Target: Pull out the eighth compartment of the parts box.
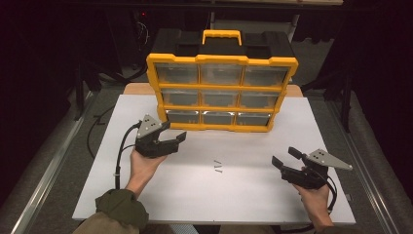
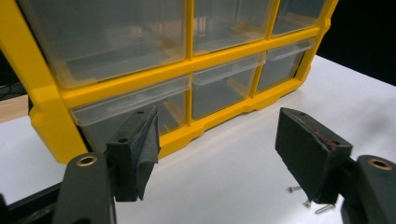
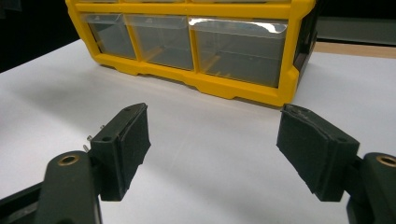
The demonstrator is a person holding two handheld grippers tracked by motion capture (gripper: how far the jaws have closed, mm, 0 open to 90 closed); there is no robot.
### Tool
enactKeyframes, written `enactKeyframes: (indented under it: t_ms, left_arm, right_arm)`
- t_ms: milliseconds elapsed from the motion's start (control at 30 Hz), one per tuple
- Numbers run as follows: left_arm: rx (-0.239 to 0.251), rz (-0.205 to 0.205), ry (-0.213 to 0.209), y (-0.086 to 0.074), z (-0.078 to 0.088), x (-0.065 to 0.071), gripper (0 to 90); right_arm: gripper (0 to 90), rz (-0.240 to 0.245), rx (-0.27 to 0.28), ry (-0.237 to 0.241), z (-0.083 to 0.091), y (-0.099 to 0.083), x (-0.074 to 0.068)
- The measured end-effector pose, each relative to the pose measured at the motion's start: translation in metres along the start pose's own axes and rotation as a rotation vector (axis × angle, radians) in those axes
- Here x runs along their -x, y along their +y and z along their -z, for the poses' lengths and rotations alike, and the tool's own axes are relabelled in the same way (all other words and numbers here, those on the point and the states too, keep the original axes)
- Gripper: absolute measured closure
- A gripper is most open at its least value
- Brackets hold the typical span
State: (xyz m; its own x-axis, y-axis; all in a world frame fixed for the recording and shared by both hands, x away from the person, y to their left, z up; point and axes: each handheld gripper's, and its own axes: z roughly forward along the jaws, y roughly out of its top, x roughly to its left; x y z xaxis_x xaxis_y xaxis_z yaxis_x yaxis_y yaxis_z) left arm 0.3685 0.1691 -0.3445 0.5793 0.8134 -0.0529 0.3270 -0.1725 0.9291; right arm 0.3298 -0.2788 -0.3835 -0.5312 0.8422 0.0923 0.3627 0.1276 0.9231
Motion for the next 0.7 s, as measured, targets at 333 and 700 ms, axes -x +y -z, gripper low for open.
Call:
enactKeyframes:
  t_ms: [333, 700]
  left_arm:
    - [0.003, -0.019, -0.007, 0.008, -0.007, 0.003, 31.1]
    - [0.002, -0.027, -0.008, 0.015, -0.016, 0.004, 31.0]
  right_arm:
    - [27.1, 0.005, 0.001, 0.009, 0.002, -0.001, 0.001]
    - [27.1, 0.008, 0.000, 0.009, 0.002, -0.001, 0.001]
